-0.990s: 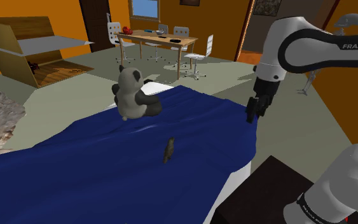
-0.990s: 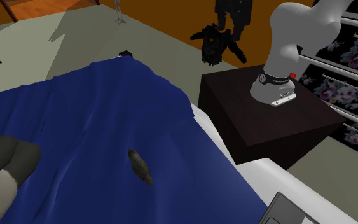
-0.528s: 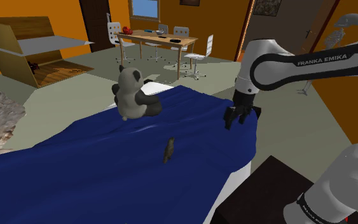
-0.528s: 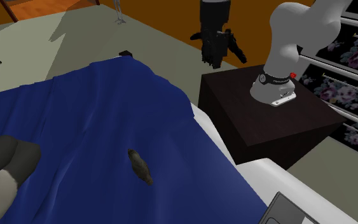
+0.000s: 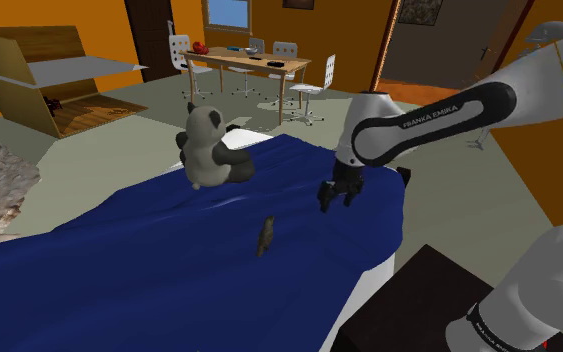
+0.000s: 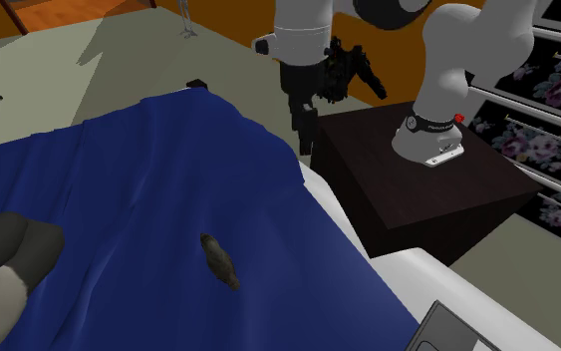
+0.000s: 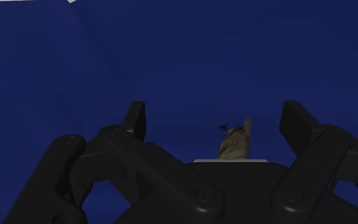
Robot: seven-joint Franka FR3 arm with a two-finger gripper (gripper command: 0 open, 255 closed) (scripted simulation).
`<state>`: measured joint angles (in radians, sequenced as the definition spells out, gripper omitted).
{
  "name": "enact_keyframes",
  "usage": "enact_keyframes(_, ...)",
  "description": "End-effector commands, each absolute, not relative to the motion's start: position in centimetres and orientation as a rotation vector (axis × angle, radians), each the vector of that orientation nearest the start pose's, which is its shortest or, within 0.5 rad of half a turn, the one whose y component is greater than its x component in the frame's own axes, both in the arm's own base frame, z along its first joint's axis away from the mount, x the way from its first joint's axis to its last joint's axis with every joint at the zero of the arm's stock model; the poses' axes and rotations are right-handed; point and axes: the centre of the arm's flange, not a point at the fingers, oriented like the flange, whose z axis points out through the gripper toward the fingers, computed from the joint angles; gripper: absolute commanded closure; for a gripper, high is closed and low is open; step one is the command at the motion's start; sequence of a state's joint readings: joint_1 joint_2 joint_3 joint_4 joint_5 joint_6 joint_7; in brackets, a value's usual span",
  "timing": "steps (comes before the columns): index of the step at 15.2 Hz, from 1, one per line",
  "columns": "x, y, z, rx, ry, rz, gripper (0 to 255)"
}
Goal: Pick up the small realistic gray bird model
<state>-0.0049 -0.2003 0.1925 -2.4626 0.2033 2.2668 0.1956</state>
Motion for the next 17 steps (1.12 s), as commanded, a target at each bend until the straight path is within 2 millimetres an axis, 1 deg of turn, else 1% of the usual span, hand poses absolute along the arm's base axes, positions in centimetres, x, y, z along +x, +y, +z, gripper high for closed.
enact_keyframes(1, 46.2, 9.5, 35.3, -3.006, 0.245, 0.013, 0)
enact_keyframes(17, 60.4, 13.8, 21.8, -2.908, 0.467, -0.09, 0)
